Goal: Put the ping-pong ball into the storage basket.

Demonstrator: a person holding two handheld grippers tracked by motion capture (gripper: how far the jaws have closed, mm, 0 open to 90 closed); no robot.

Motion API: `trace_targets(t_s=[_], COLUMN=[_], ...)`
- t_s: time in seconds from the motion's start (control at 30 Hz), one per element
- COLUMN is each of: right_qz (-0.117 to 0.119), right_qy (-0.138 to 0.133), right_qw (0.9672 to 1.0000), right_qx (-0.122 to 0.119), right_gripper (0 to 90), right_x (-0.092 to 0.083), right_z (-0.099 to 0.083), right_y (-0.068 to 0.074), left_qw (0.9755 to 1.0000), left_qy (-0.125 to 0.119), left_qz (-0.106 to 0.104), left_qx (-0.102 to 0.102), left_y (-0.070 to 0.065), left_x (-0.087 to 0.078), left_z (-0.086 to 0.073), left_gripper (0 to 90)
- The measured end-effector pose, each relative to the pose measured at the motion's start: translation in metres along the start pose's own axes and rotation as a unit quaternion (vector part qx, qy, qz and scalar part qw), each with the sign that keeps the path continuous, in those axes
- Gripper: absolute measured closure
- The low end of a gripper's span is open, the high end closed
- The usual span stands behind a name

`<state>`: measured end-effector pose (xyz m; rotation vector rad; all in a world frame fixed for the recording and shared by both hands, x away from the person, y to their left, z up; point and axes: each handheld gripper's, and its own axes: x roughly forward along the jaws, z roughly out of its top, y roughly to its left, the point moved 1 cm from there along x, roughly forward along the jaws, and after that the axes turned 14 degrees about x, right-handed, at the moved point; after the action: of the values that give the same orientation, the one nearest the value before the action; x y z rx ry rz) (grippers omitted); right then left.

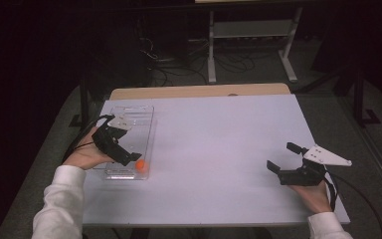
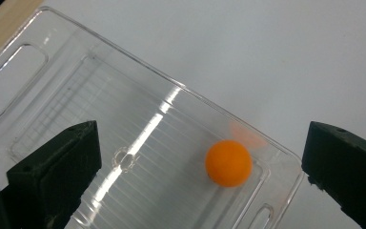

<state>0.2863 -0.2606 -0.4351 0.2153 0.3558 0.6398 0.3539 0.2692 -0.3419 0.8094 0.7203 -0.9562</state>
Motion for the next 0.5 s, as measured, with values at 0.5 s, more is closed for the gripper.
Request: trace_targets(t_s=[0.5], right_qz=[-0.003], right_qy=[-0.002], right_qw=[1.0000], right_qx=[0.000], right_gripper=[0.0], right_x=[-0.0006], right_z=[0.0000], right_y=[-0.0001], left_qw=[0.9986], left_qy=[-0.044], left_qz=[0.026], left_qx=[-0.014], left_y=[-0.0079], left_x=[-0.0082], left_z=[-0.0096], left_gripper=[0.0])
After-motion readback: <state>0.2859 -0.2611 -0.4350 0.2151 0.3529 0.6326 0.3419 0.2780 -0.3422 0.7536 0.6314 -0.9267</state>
